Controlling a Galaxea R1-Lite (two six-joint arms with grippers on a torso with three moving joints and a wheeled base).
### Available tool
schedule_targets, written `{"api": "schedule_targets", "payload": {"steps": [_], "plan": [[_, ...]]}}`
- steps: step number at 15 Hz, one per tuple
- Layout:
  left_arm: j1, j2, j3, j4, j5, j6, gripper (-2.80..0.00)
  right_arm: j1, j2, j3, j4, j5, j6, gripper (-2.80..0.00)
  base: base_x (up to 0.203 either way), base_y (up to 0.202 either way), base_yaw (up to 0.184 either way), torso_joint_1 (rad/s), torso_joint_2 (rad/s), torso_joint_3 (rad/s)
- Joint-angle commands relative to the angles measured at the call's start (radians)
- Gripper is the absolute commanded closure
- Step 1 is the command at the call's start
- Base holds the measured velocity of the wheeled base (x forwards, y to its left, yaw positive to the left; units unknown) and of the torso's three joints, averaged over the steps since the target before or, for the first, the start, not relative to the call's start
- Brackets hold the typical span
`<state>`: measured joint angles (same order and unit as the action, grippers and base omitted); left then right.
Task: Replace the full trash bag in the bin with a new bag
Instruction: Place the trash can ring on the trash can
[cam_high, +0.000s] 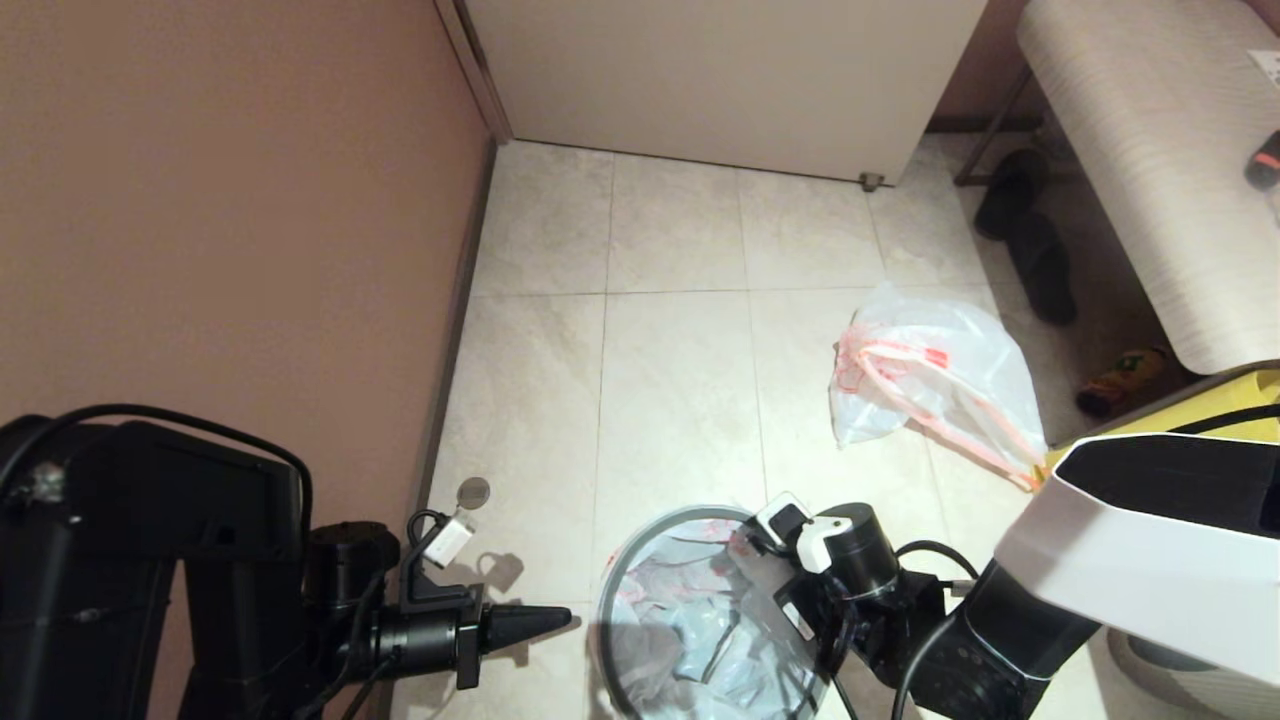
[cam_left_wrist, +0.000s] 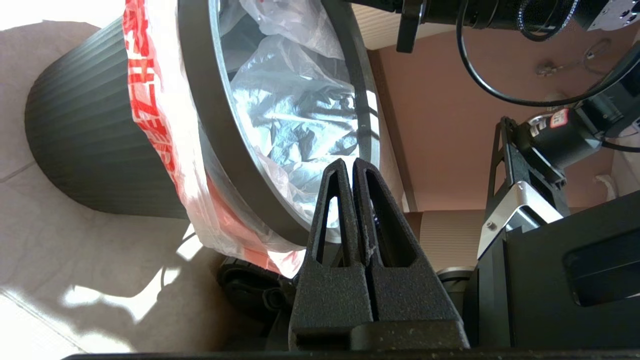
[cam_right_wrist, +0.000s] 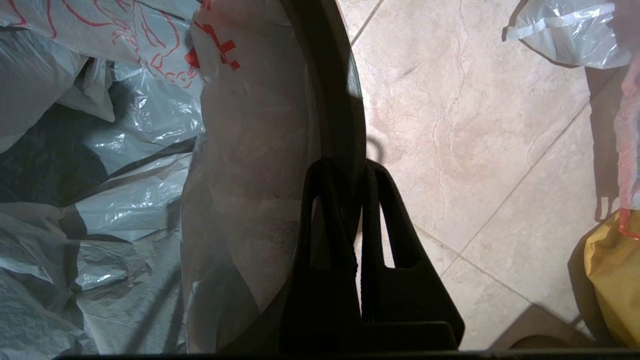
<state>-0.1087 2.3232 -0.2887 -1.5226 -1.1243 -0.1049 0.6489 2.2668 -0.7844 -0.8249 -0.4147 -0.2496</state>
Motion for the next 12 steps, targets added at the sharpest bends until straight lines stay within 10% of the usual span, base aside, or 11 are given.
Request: {"api": "schedule_targets", "payload": {"steps": [1, 7, 8, 12], "plan": [[0.000, -0.001, -0.001, -0.047, -0.006, -0.001, 0.00, 0.000, 0.019, -0.001, 0.001, 0.001, -0.001, 0.00, 0.000, 0.000, 0.000, 0.000, 0.00, 0.000], [0.000, 0.001, 0.000, -0.047, -0.006, -0.001, 0.00, 0.001, 0.017, 0.008, 0.000, 0.003, -0.005, 0.00, 0.000, 0.000, 0.000, 0.000, 0.00, 0.000], [0.000, 0.001, 0.000, -0.047, -0.006, -0.001, 0.00, 0.004, 0.015, 0.008, -0.003, 0.003, 0.000, -2.80, 0.000, 0.000, 0.000, 0.000, 0.00, 0.000], [0.000, 0.001, 0.000, -0.047, -0.006, -0.001, 0.00, 0.028, -0.071, 0.050, -0.029, 0.006, 0.007, -2.80, 0.000, 0.000, 0.000, 0.000, 0.00, 0.000]]}}
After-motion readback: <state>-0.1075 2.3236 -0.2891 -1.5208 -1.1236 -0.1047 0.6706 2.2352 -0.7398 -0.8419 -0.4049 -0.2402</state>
